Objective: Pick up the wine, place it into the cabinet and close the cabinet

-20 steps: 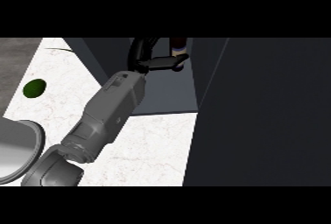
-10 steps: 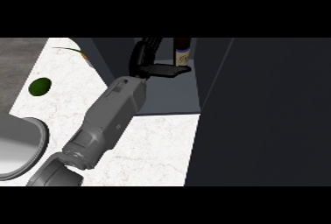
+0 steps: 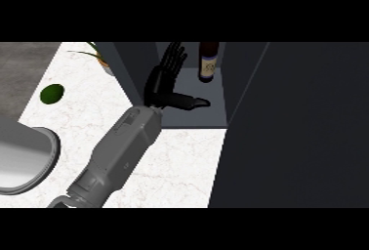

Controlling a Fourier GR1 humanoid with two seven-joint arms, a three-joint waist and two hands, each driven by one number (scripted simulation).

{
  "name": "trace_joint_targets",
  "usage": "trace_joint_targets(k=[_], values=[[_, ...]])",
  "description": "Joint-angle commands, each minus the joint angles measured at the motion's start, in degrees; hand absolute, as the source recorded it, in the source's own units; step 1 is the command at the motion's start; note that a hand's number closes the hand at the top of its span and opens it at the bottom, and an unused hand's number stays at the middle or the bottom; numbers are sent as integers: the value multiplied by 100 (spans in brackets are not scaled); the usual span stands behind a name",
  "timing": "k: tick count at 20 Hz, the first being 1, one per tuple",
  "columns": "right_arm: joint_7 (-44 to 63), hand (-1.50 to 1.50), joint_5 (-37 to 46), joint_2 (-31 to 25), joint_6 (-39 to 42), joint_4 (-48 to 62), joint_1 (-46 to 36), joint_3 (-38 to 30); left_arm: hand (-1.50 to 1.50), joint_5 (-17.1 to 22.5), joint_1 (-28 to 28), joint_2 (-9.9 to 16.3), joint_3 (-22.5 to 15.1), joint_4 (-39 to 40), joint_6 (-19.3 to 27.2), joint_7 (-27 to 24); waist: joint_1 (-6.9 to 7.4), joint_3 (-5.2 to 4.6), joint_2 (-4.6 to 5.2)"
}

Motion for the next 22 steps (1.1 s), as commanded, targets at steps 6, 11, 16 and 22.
trace_joint_targets(k=[6, 11, 16, 22], values=[[381, -150, -326, -186, -54, -1176, 450, -132, -150, 64, 1612, -1, -844, -1991, 545, 392, 74, 8, -3], [295, -150, -255, -164, -104, -1101, 437, -65, -150, -198, 3012, 185, -1209, -3058, 492, 274, 139, 4, 11], [394, -150, -101, -280, -31, -1157, 421, -115, -150, -138, 3817, 346, -1380, -4139, 550, 523, 50, 2, 49], [563, -150, 55, -559, 215, -1281, 327, 157, -150, 44, 4528, 828, -1276, -5113, 348, 700, 37, -3, 55]])
